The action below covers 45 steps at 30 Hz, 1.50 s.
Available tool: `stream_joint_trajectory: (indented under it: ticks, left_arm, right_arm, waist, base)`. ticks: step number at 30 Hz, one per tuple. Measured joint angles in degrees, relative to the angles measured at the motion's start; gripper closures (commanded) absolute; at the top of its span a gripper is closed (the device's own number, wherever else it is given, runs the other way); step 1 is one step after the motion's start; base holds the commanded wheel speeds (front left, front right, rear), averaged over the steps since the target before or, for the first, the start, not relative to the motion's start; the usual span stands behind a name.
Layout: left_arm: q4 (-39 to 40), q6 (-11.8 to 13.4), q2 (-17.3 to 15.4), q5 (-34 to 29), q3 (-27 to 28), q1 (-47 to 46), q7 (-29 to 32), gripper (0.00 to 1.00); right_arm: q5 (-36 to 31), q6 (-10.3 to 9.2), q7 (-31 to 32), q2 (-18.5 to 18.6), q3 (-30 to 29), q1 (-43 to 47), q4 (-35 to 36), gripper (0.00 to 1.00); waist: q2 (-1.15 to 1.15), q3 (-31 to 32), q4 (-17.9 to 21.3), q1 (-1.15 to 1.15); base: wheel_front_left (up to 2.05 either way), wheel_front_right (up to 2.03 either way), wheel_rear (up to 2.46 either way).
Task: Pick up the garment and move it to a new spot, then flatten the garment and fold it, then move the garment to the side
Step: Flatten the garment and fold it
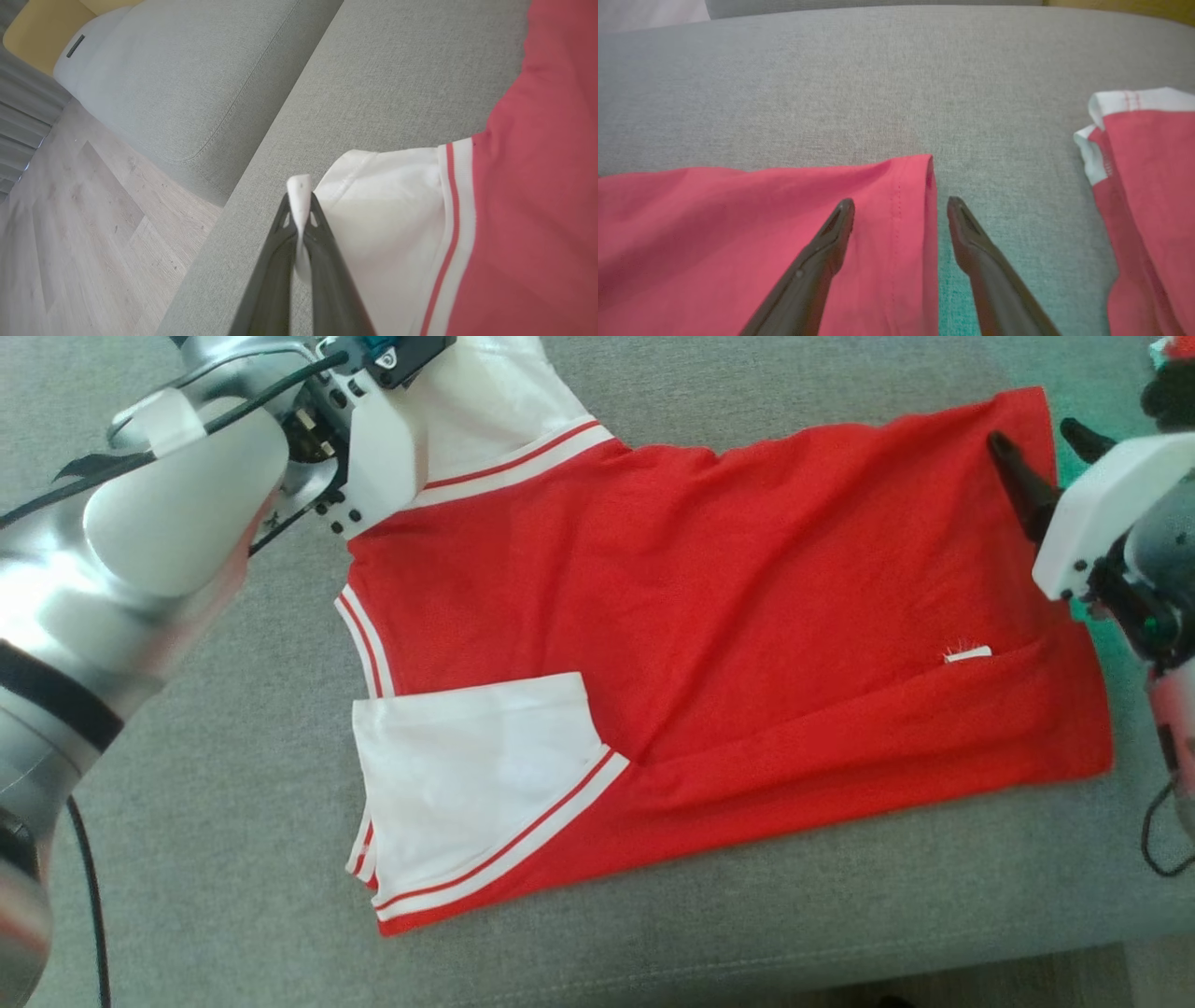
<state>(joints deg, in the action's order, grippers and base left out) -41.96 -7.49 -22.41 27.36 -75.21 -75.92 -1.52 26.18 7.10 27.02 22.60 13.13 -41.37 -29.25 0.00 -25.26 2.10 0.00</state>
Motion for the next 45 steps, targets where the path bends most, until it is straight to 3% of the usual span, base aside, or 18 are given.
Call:
stream_joint_trajectory:
  ticks: [13, 14, 16, 18, 19, 25, 35, 39, 45]
  left_arm:
    - [1.6, 0.5, -0.2, 0.0, 0.0, 0.0, -0.2, 1.0]
    - [1.6, 0.5, -0.3, 0.0, 0.0, 0.0, -0.2, 1.0]
    - [1.6, 0.5, -0.3, 0.0, 0.0, 0.0, -0.2, 1.0]
    - [1.6, 0.5, -0.4, 0.0, 0.0, 0.0, -0.2, 1.0]
    - [1.6, 0.5, -0.4, 0.0, 0.0, 0.0, -0.3, 1.0]
    - [1.5, 0.6, -1.1, -1.5, 0.0, 0.0, -3.2, 1.0]
    - [0.0, 4.2, -2.3, -3.9, 1.9, -3.2, -12.5, 1.0]
    - [2.8, 5.9, -2.3, -4.2, 4.2, -4.1, -12.8, 1.0]
    - [10.6, 6.0, -2.7, -2.9, 9.3, 0.6, -13.2, 1.0]
  right_arm:
    - [6.5, 0.0, 2.1, -0.1, 3.5, -8.3, -9.0, 0.0]
    - [6.6, 0.0, 1.5, 0.0, 3.7, -8.6, -9.6, 0.07]
    - [7.1, 0.0, 0.6, 0.3, 4.4, -9.1, -10.5, 0.41]
    - [7.5, 0.0, -0.1, 0.4, 5.2, -9.7, -11.3, 0.95]
    - [7.6, 0.0, -0.5, 0.5, 5.5, -10.0, -11.6, 1.0]
    - [8.7, 0.0, -5.0, 1.4, 6.4, -11.5, -13.5, 1.0]
    - [11.3, 0.0, -13.9, 3.6, 6.5, -14.8, -15.2, 1.0]
    - [12.9, 0.0, -15.5, 5.0, 6.8, -15.1, -15.4, 1.0]
    - [16.0, 0.0, -17.8, 6.2, 7.7, -13.0, -14.8, 1.0]
  waist:
    - [0.0, -0.7, -1.5, 0.0]
    - [0.0, -0.7, -1.6, 0.0]
    - [0.0, -0.8, -1.7, 0.0]
    - [0.0, -0.8, -1.8, 0.0]
    - [0.0, -0.8, -1.9, 0.0]
    - [0.0, -0.8, -1.8, 0.0]
    - [0.0, -0.6, -1.5, 0.0]
    - [0.0, 0.1, -2.0, 0.0]
    - [0.0, 1.9, -2.7, 0.0]
  base:
    - [0.0, 0.0, 0.0]
    - [0.0, 0.0, 0.0]
    - [0.0, 0.0, 0.0]
    - [0.0, 0.0, 0.0]
    - [0.0, 0.0, 0.0]
    - [0.0, 0.0, 0.0]
    - [0.0, 0.0, 0.0]
    - [0.0, 0.0, 0.0]
    - [0.0, 0.0, 0.0]
